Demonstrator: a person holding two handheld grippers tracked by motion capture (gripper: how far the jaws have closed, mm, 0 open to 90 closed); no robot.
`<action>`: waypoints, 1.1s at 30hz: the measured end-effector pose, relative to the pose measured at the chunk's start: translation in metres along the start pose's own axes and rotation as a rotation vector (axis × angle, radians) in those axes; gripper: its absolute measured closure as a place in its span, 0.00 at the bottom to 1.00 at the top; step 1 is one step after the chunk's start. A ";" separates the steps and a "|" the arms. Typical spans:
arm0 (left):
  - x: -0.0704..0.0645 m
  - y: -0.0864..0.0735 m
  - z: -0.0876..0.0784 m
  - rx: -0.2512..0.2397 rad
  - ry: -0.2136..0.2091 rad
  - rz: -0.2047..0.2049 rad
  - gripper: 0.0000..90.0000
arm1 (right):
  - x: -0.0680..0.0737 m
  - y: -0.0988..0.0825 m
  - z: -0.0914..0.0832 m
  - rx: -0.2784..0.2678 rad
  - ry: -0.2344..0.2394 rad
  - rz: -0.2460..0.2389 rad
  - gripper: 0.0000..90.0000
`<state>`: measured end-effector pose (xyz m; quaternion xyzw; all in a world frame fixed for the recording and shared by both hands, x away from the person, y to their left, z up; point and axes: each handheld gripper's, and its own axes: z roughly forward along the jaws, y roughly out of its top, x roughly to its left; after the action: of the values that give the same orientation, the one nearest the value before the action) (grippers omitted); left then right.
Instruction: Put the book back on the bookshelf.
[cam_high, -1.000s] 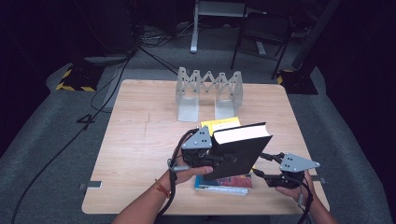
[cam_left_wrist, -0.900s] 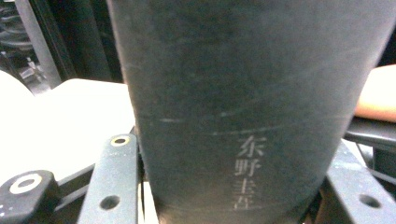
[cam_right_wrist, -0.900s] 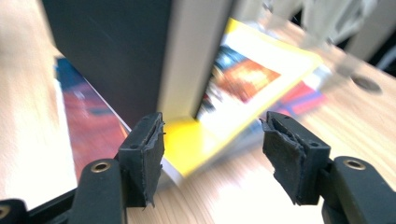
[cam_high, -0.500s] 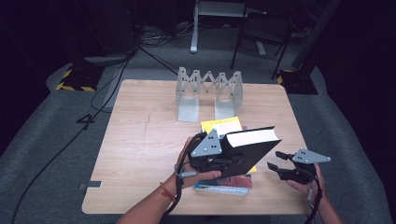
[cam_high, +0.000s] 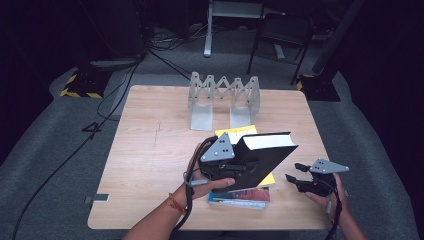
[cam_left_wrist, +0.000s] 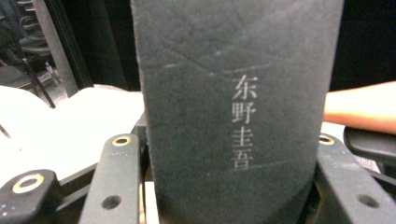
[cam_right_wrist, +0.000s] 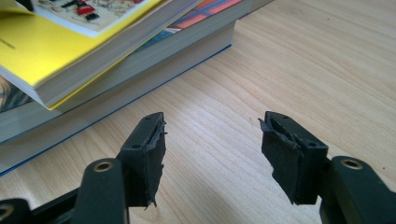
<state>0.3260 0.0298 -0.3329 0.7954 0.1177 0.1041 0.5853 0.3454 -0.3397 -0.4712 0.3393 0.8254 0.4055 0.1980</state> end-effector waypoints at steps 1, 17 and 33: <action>0.000 0.001 -0.001 -0.001 0.004 -0.003 0.58 | 0.000 0.000 0.000 0.006 0.000 0.005 0.45; 0.019 0.017 -0.036 0.010 0.146 0.006 0.58 | -0.001 -0.003 0.006 0.038 0.000 0.017 0.45; 0.067 0.003 -0.069 0.039 0.361 -0.067 0.58 | -0.002 -0.005 0.010 0.060 -0.001 0.018 0.45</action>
<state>0.3691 0.1125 -0.3079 0.7707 0.2492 0.2234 0.5423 0.3509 -0.3381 -0.4807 0.3527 0.8341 0.3820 0.1844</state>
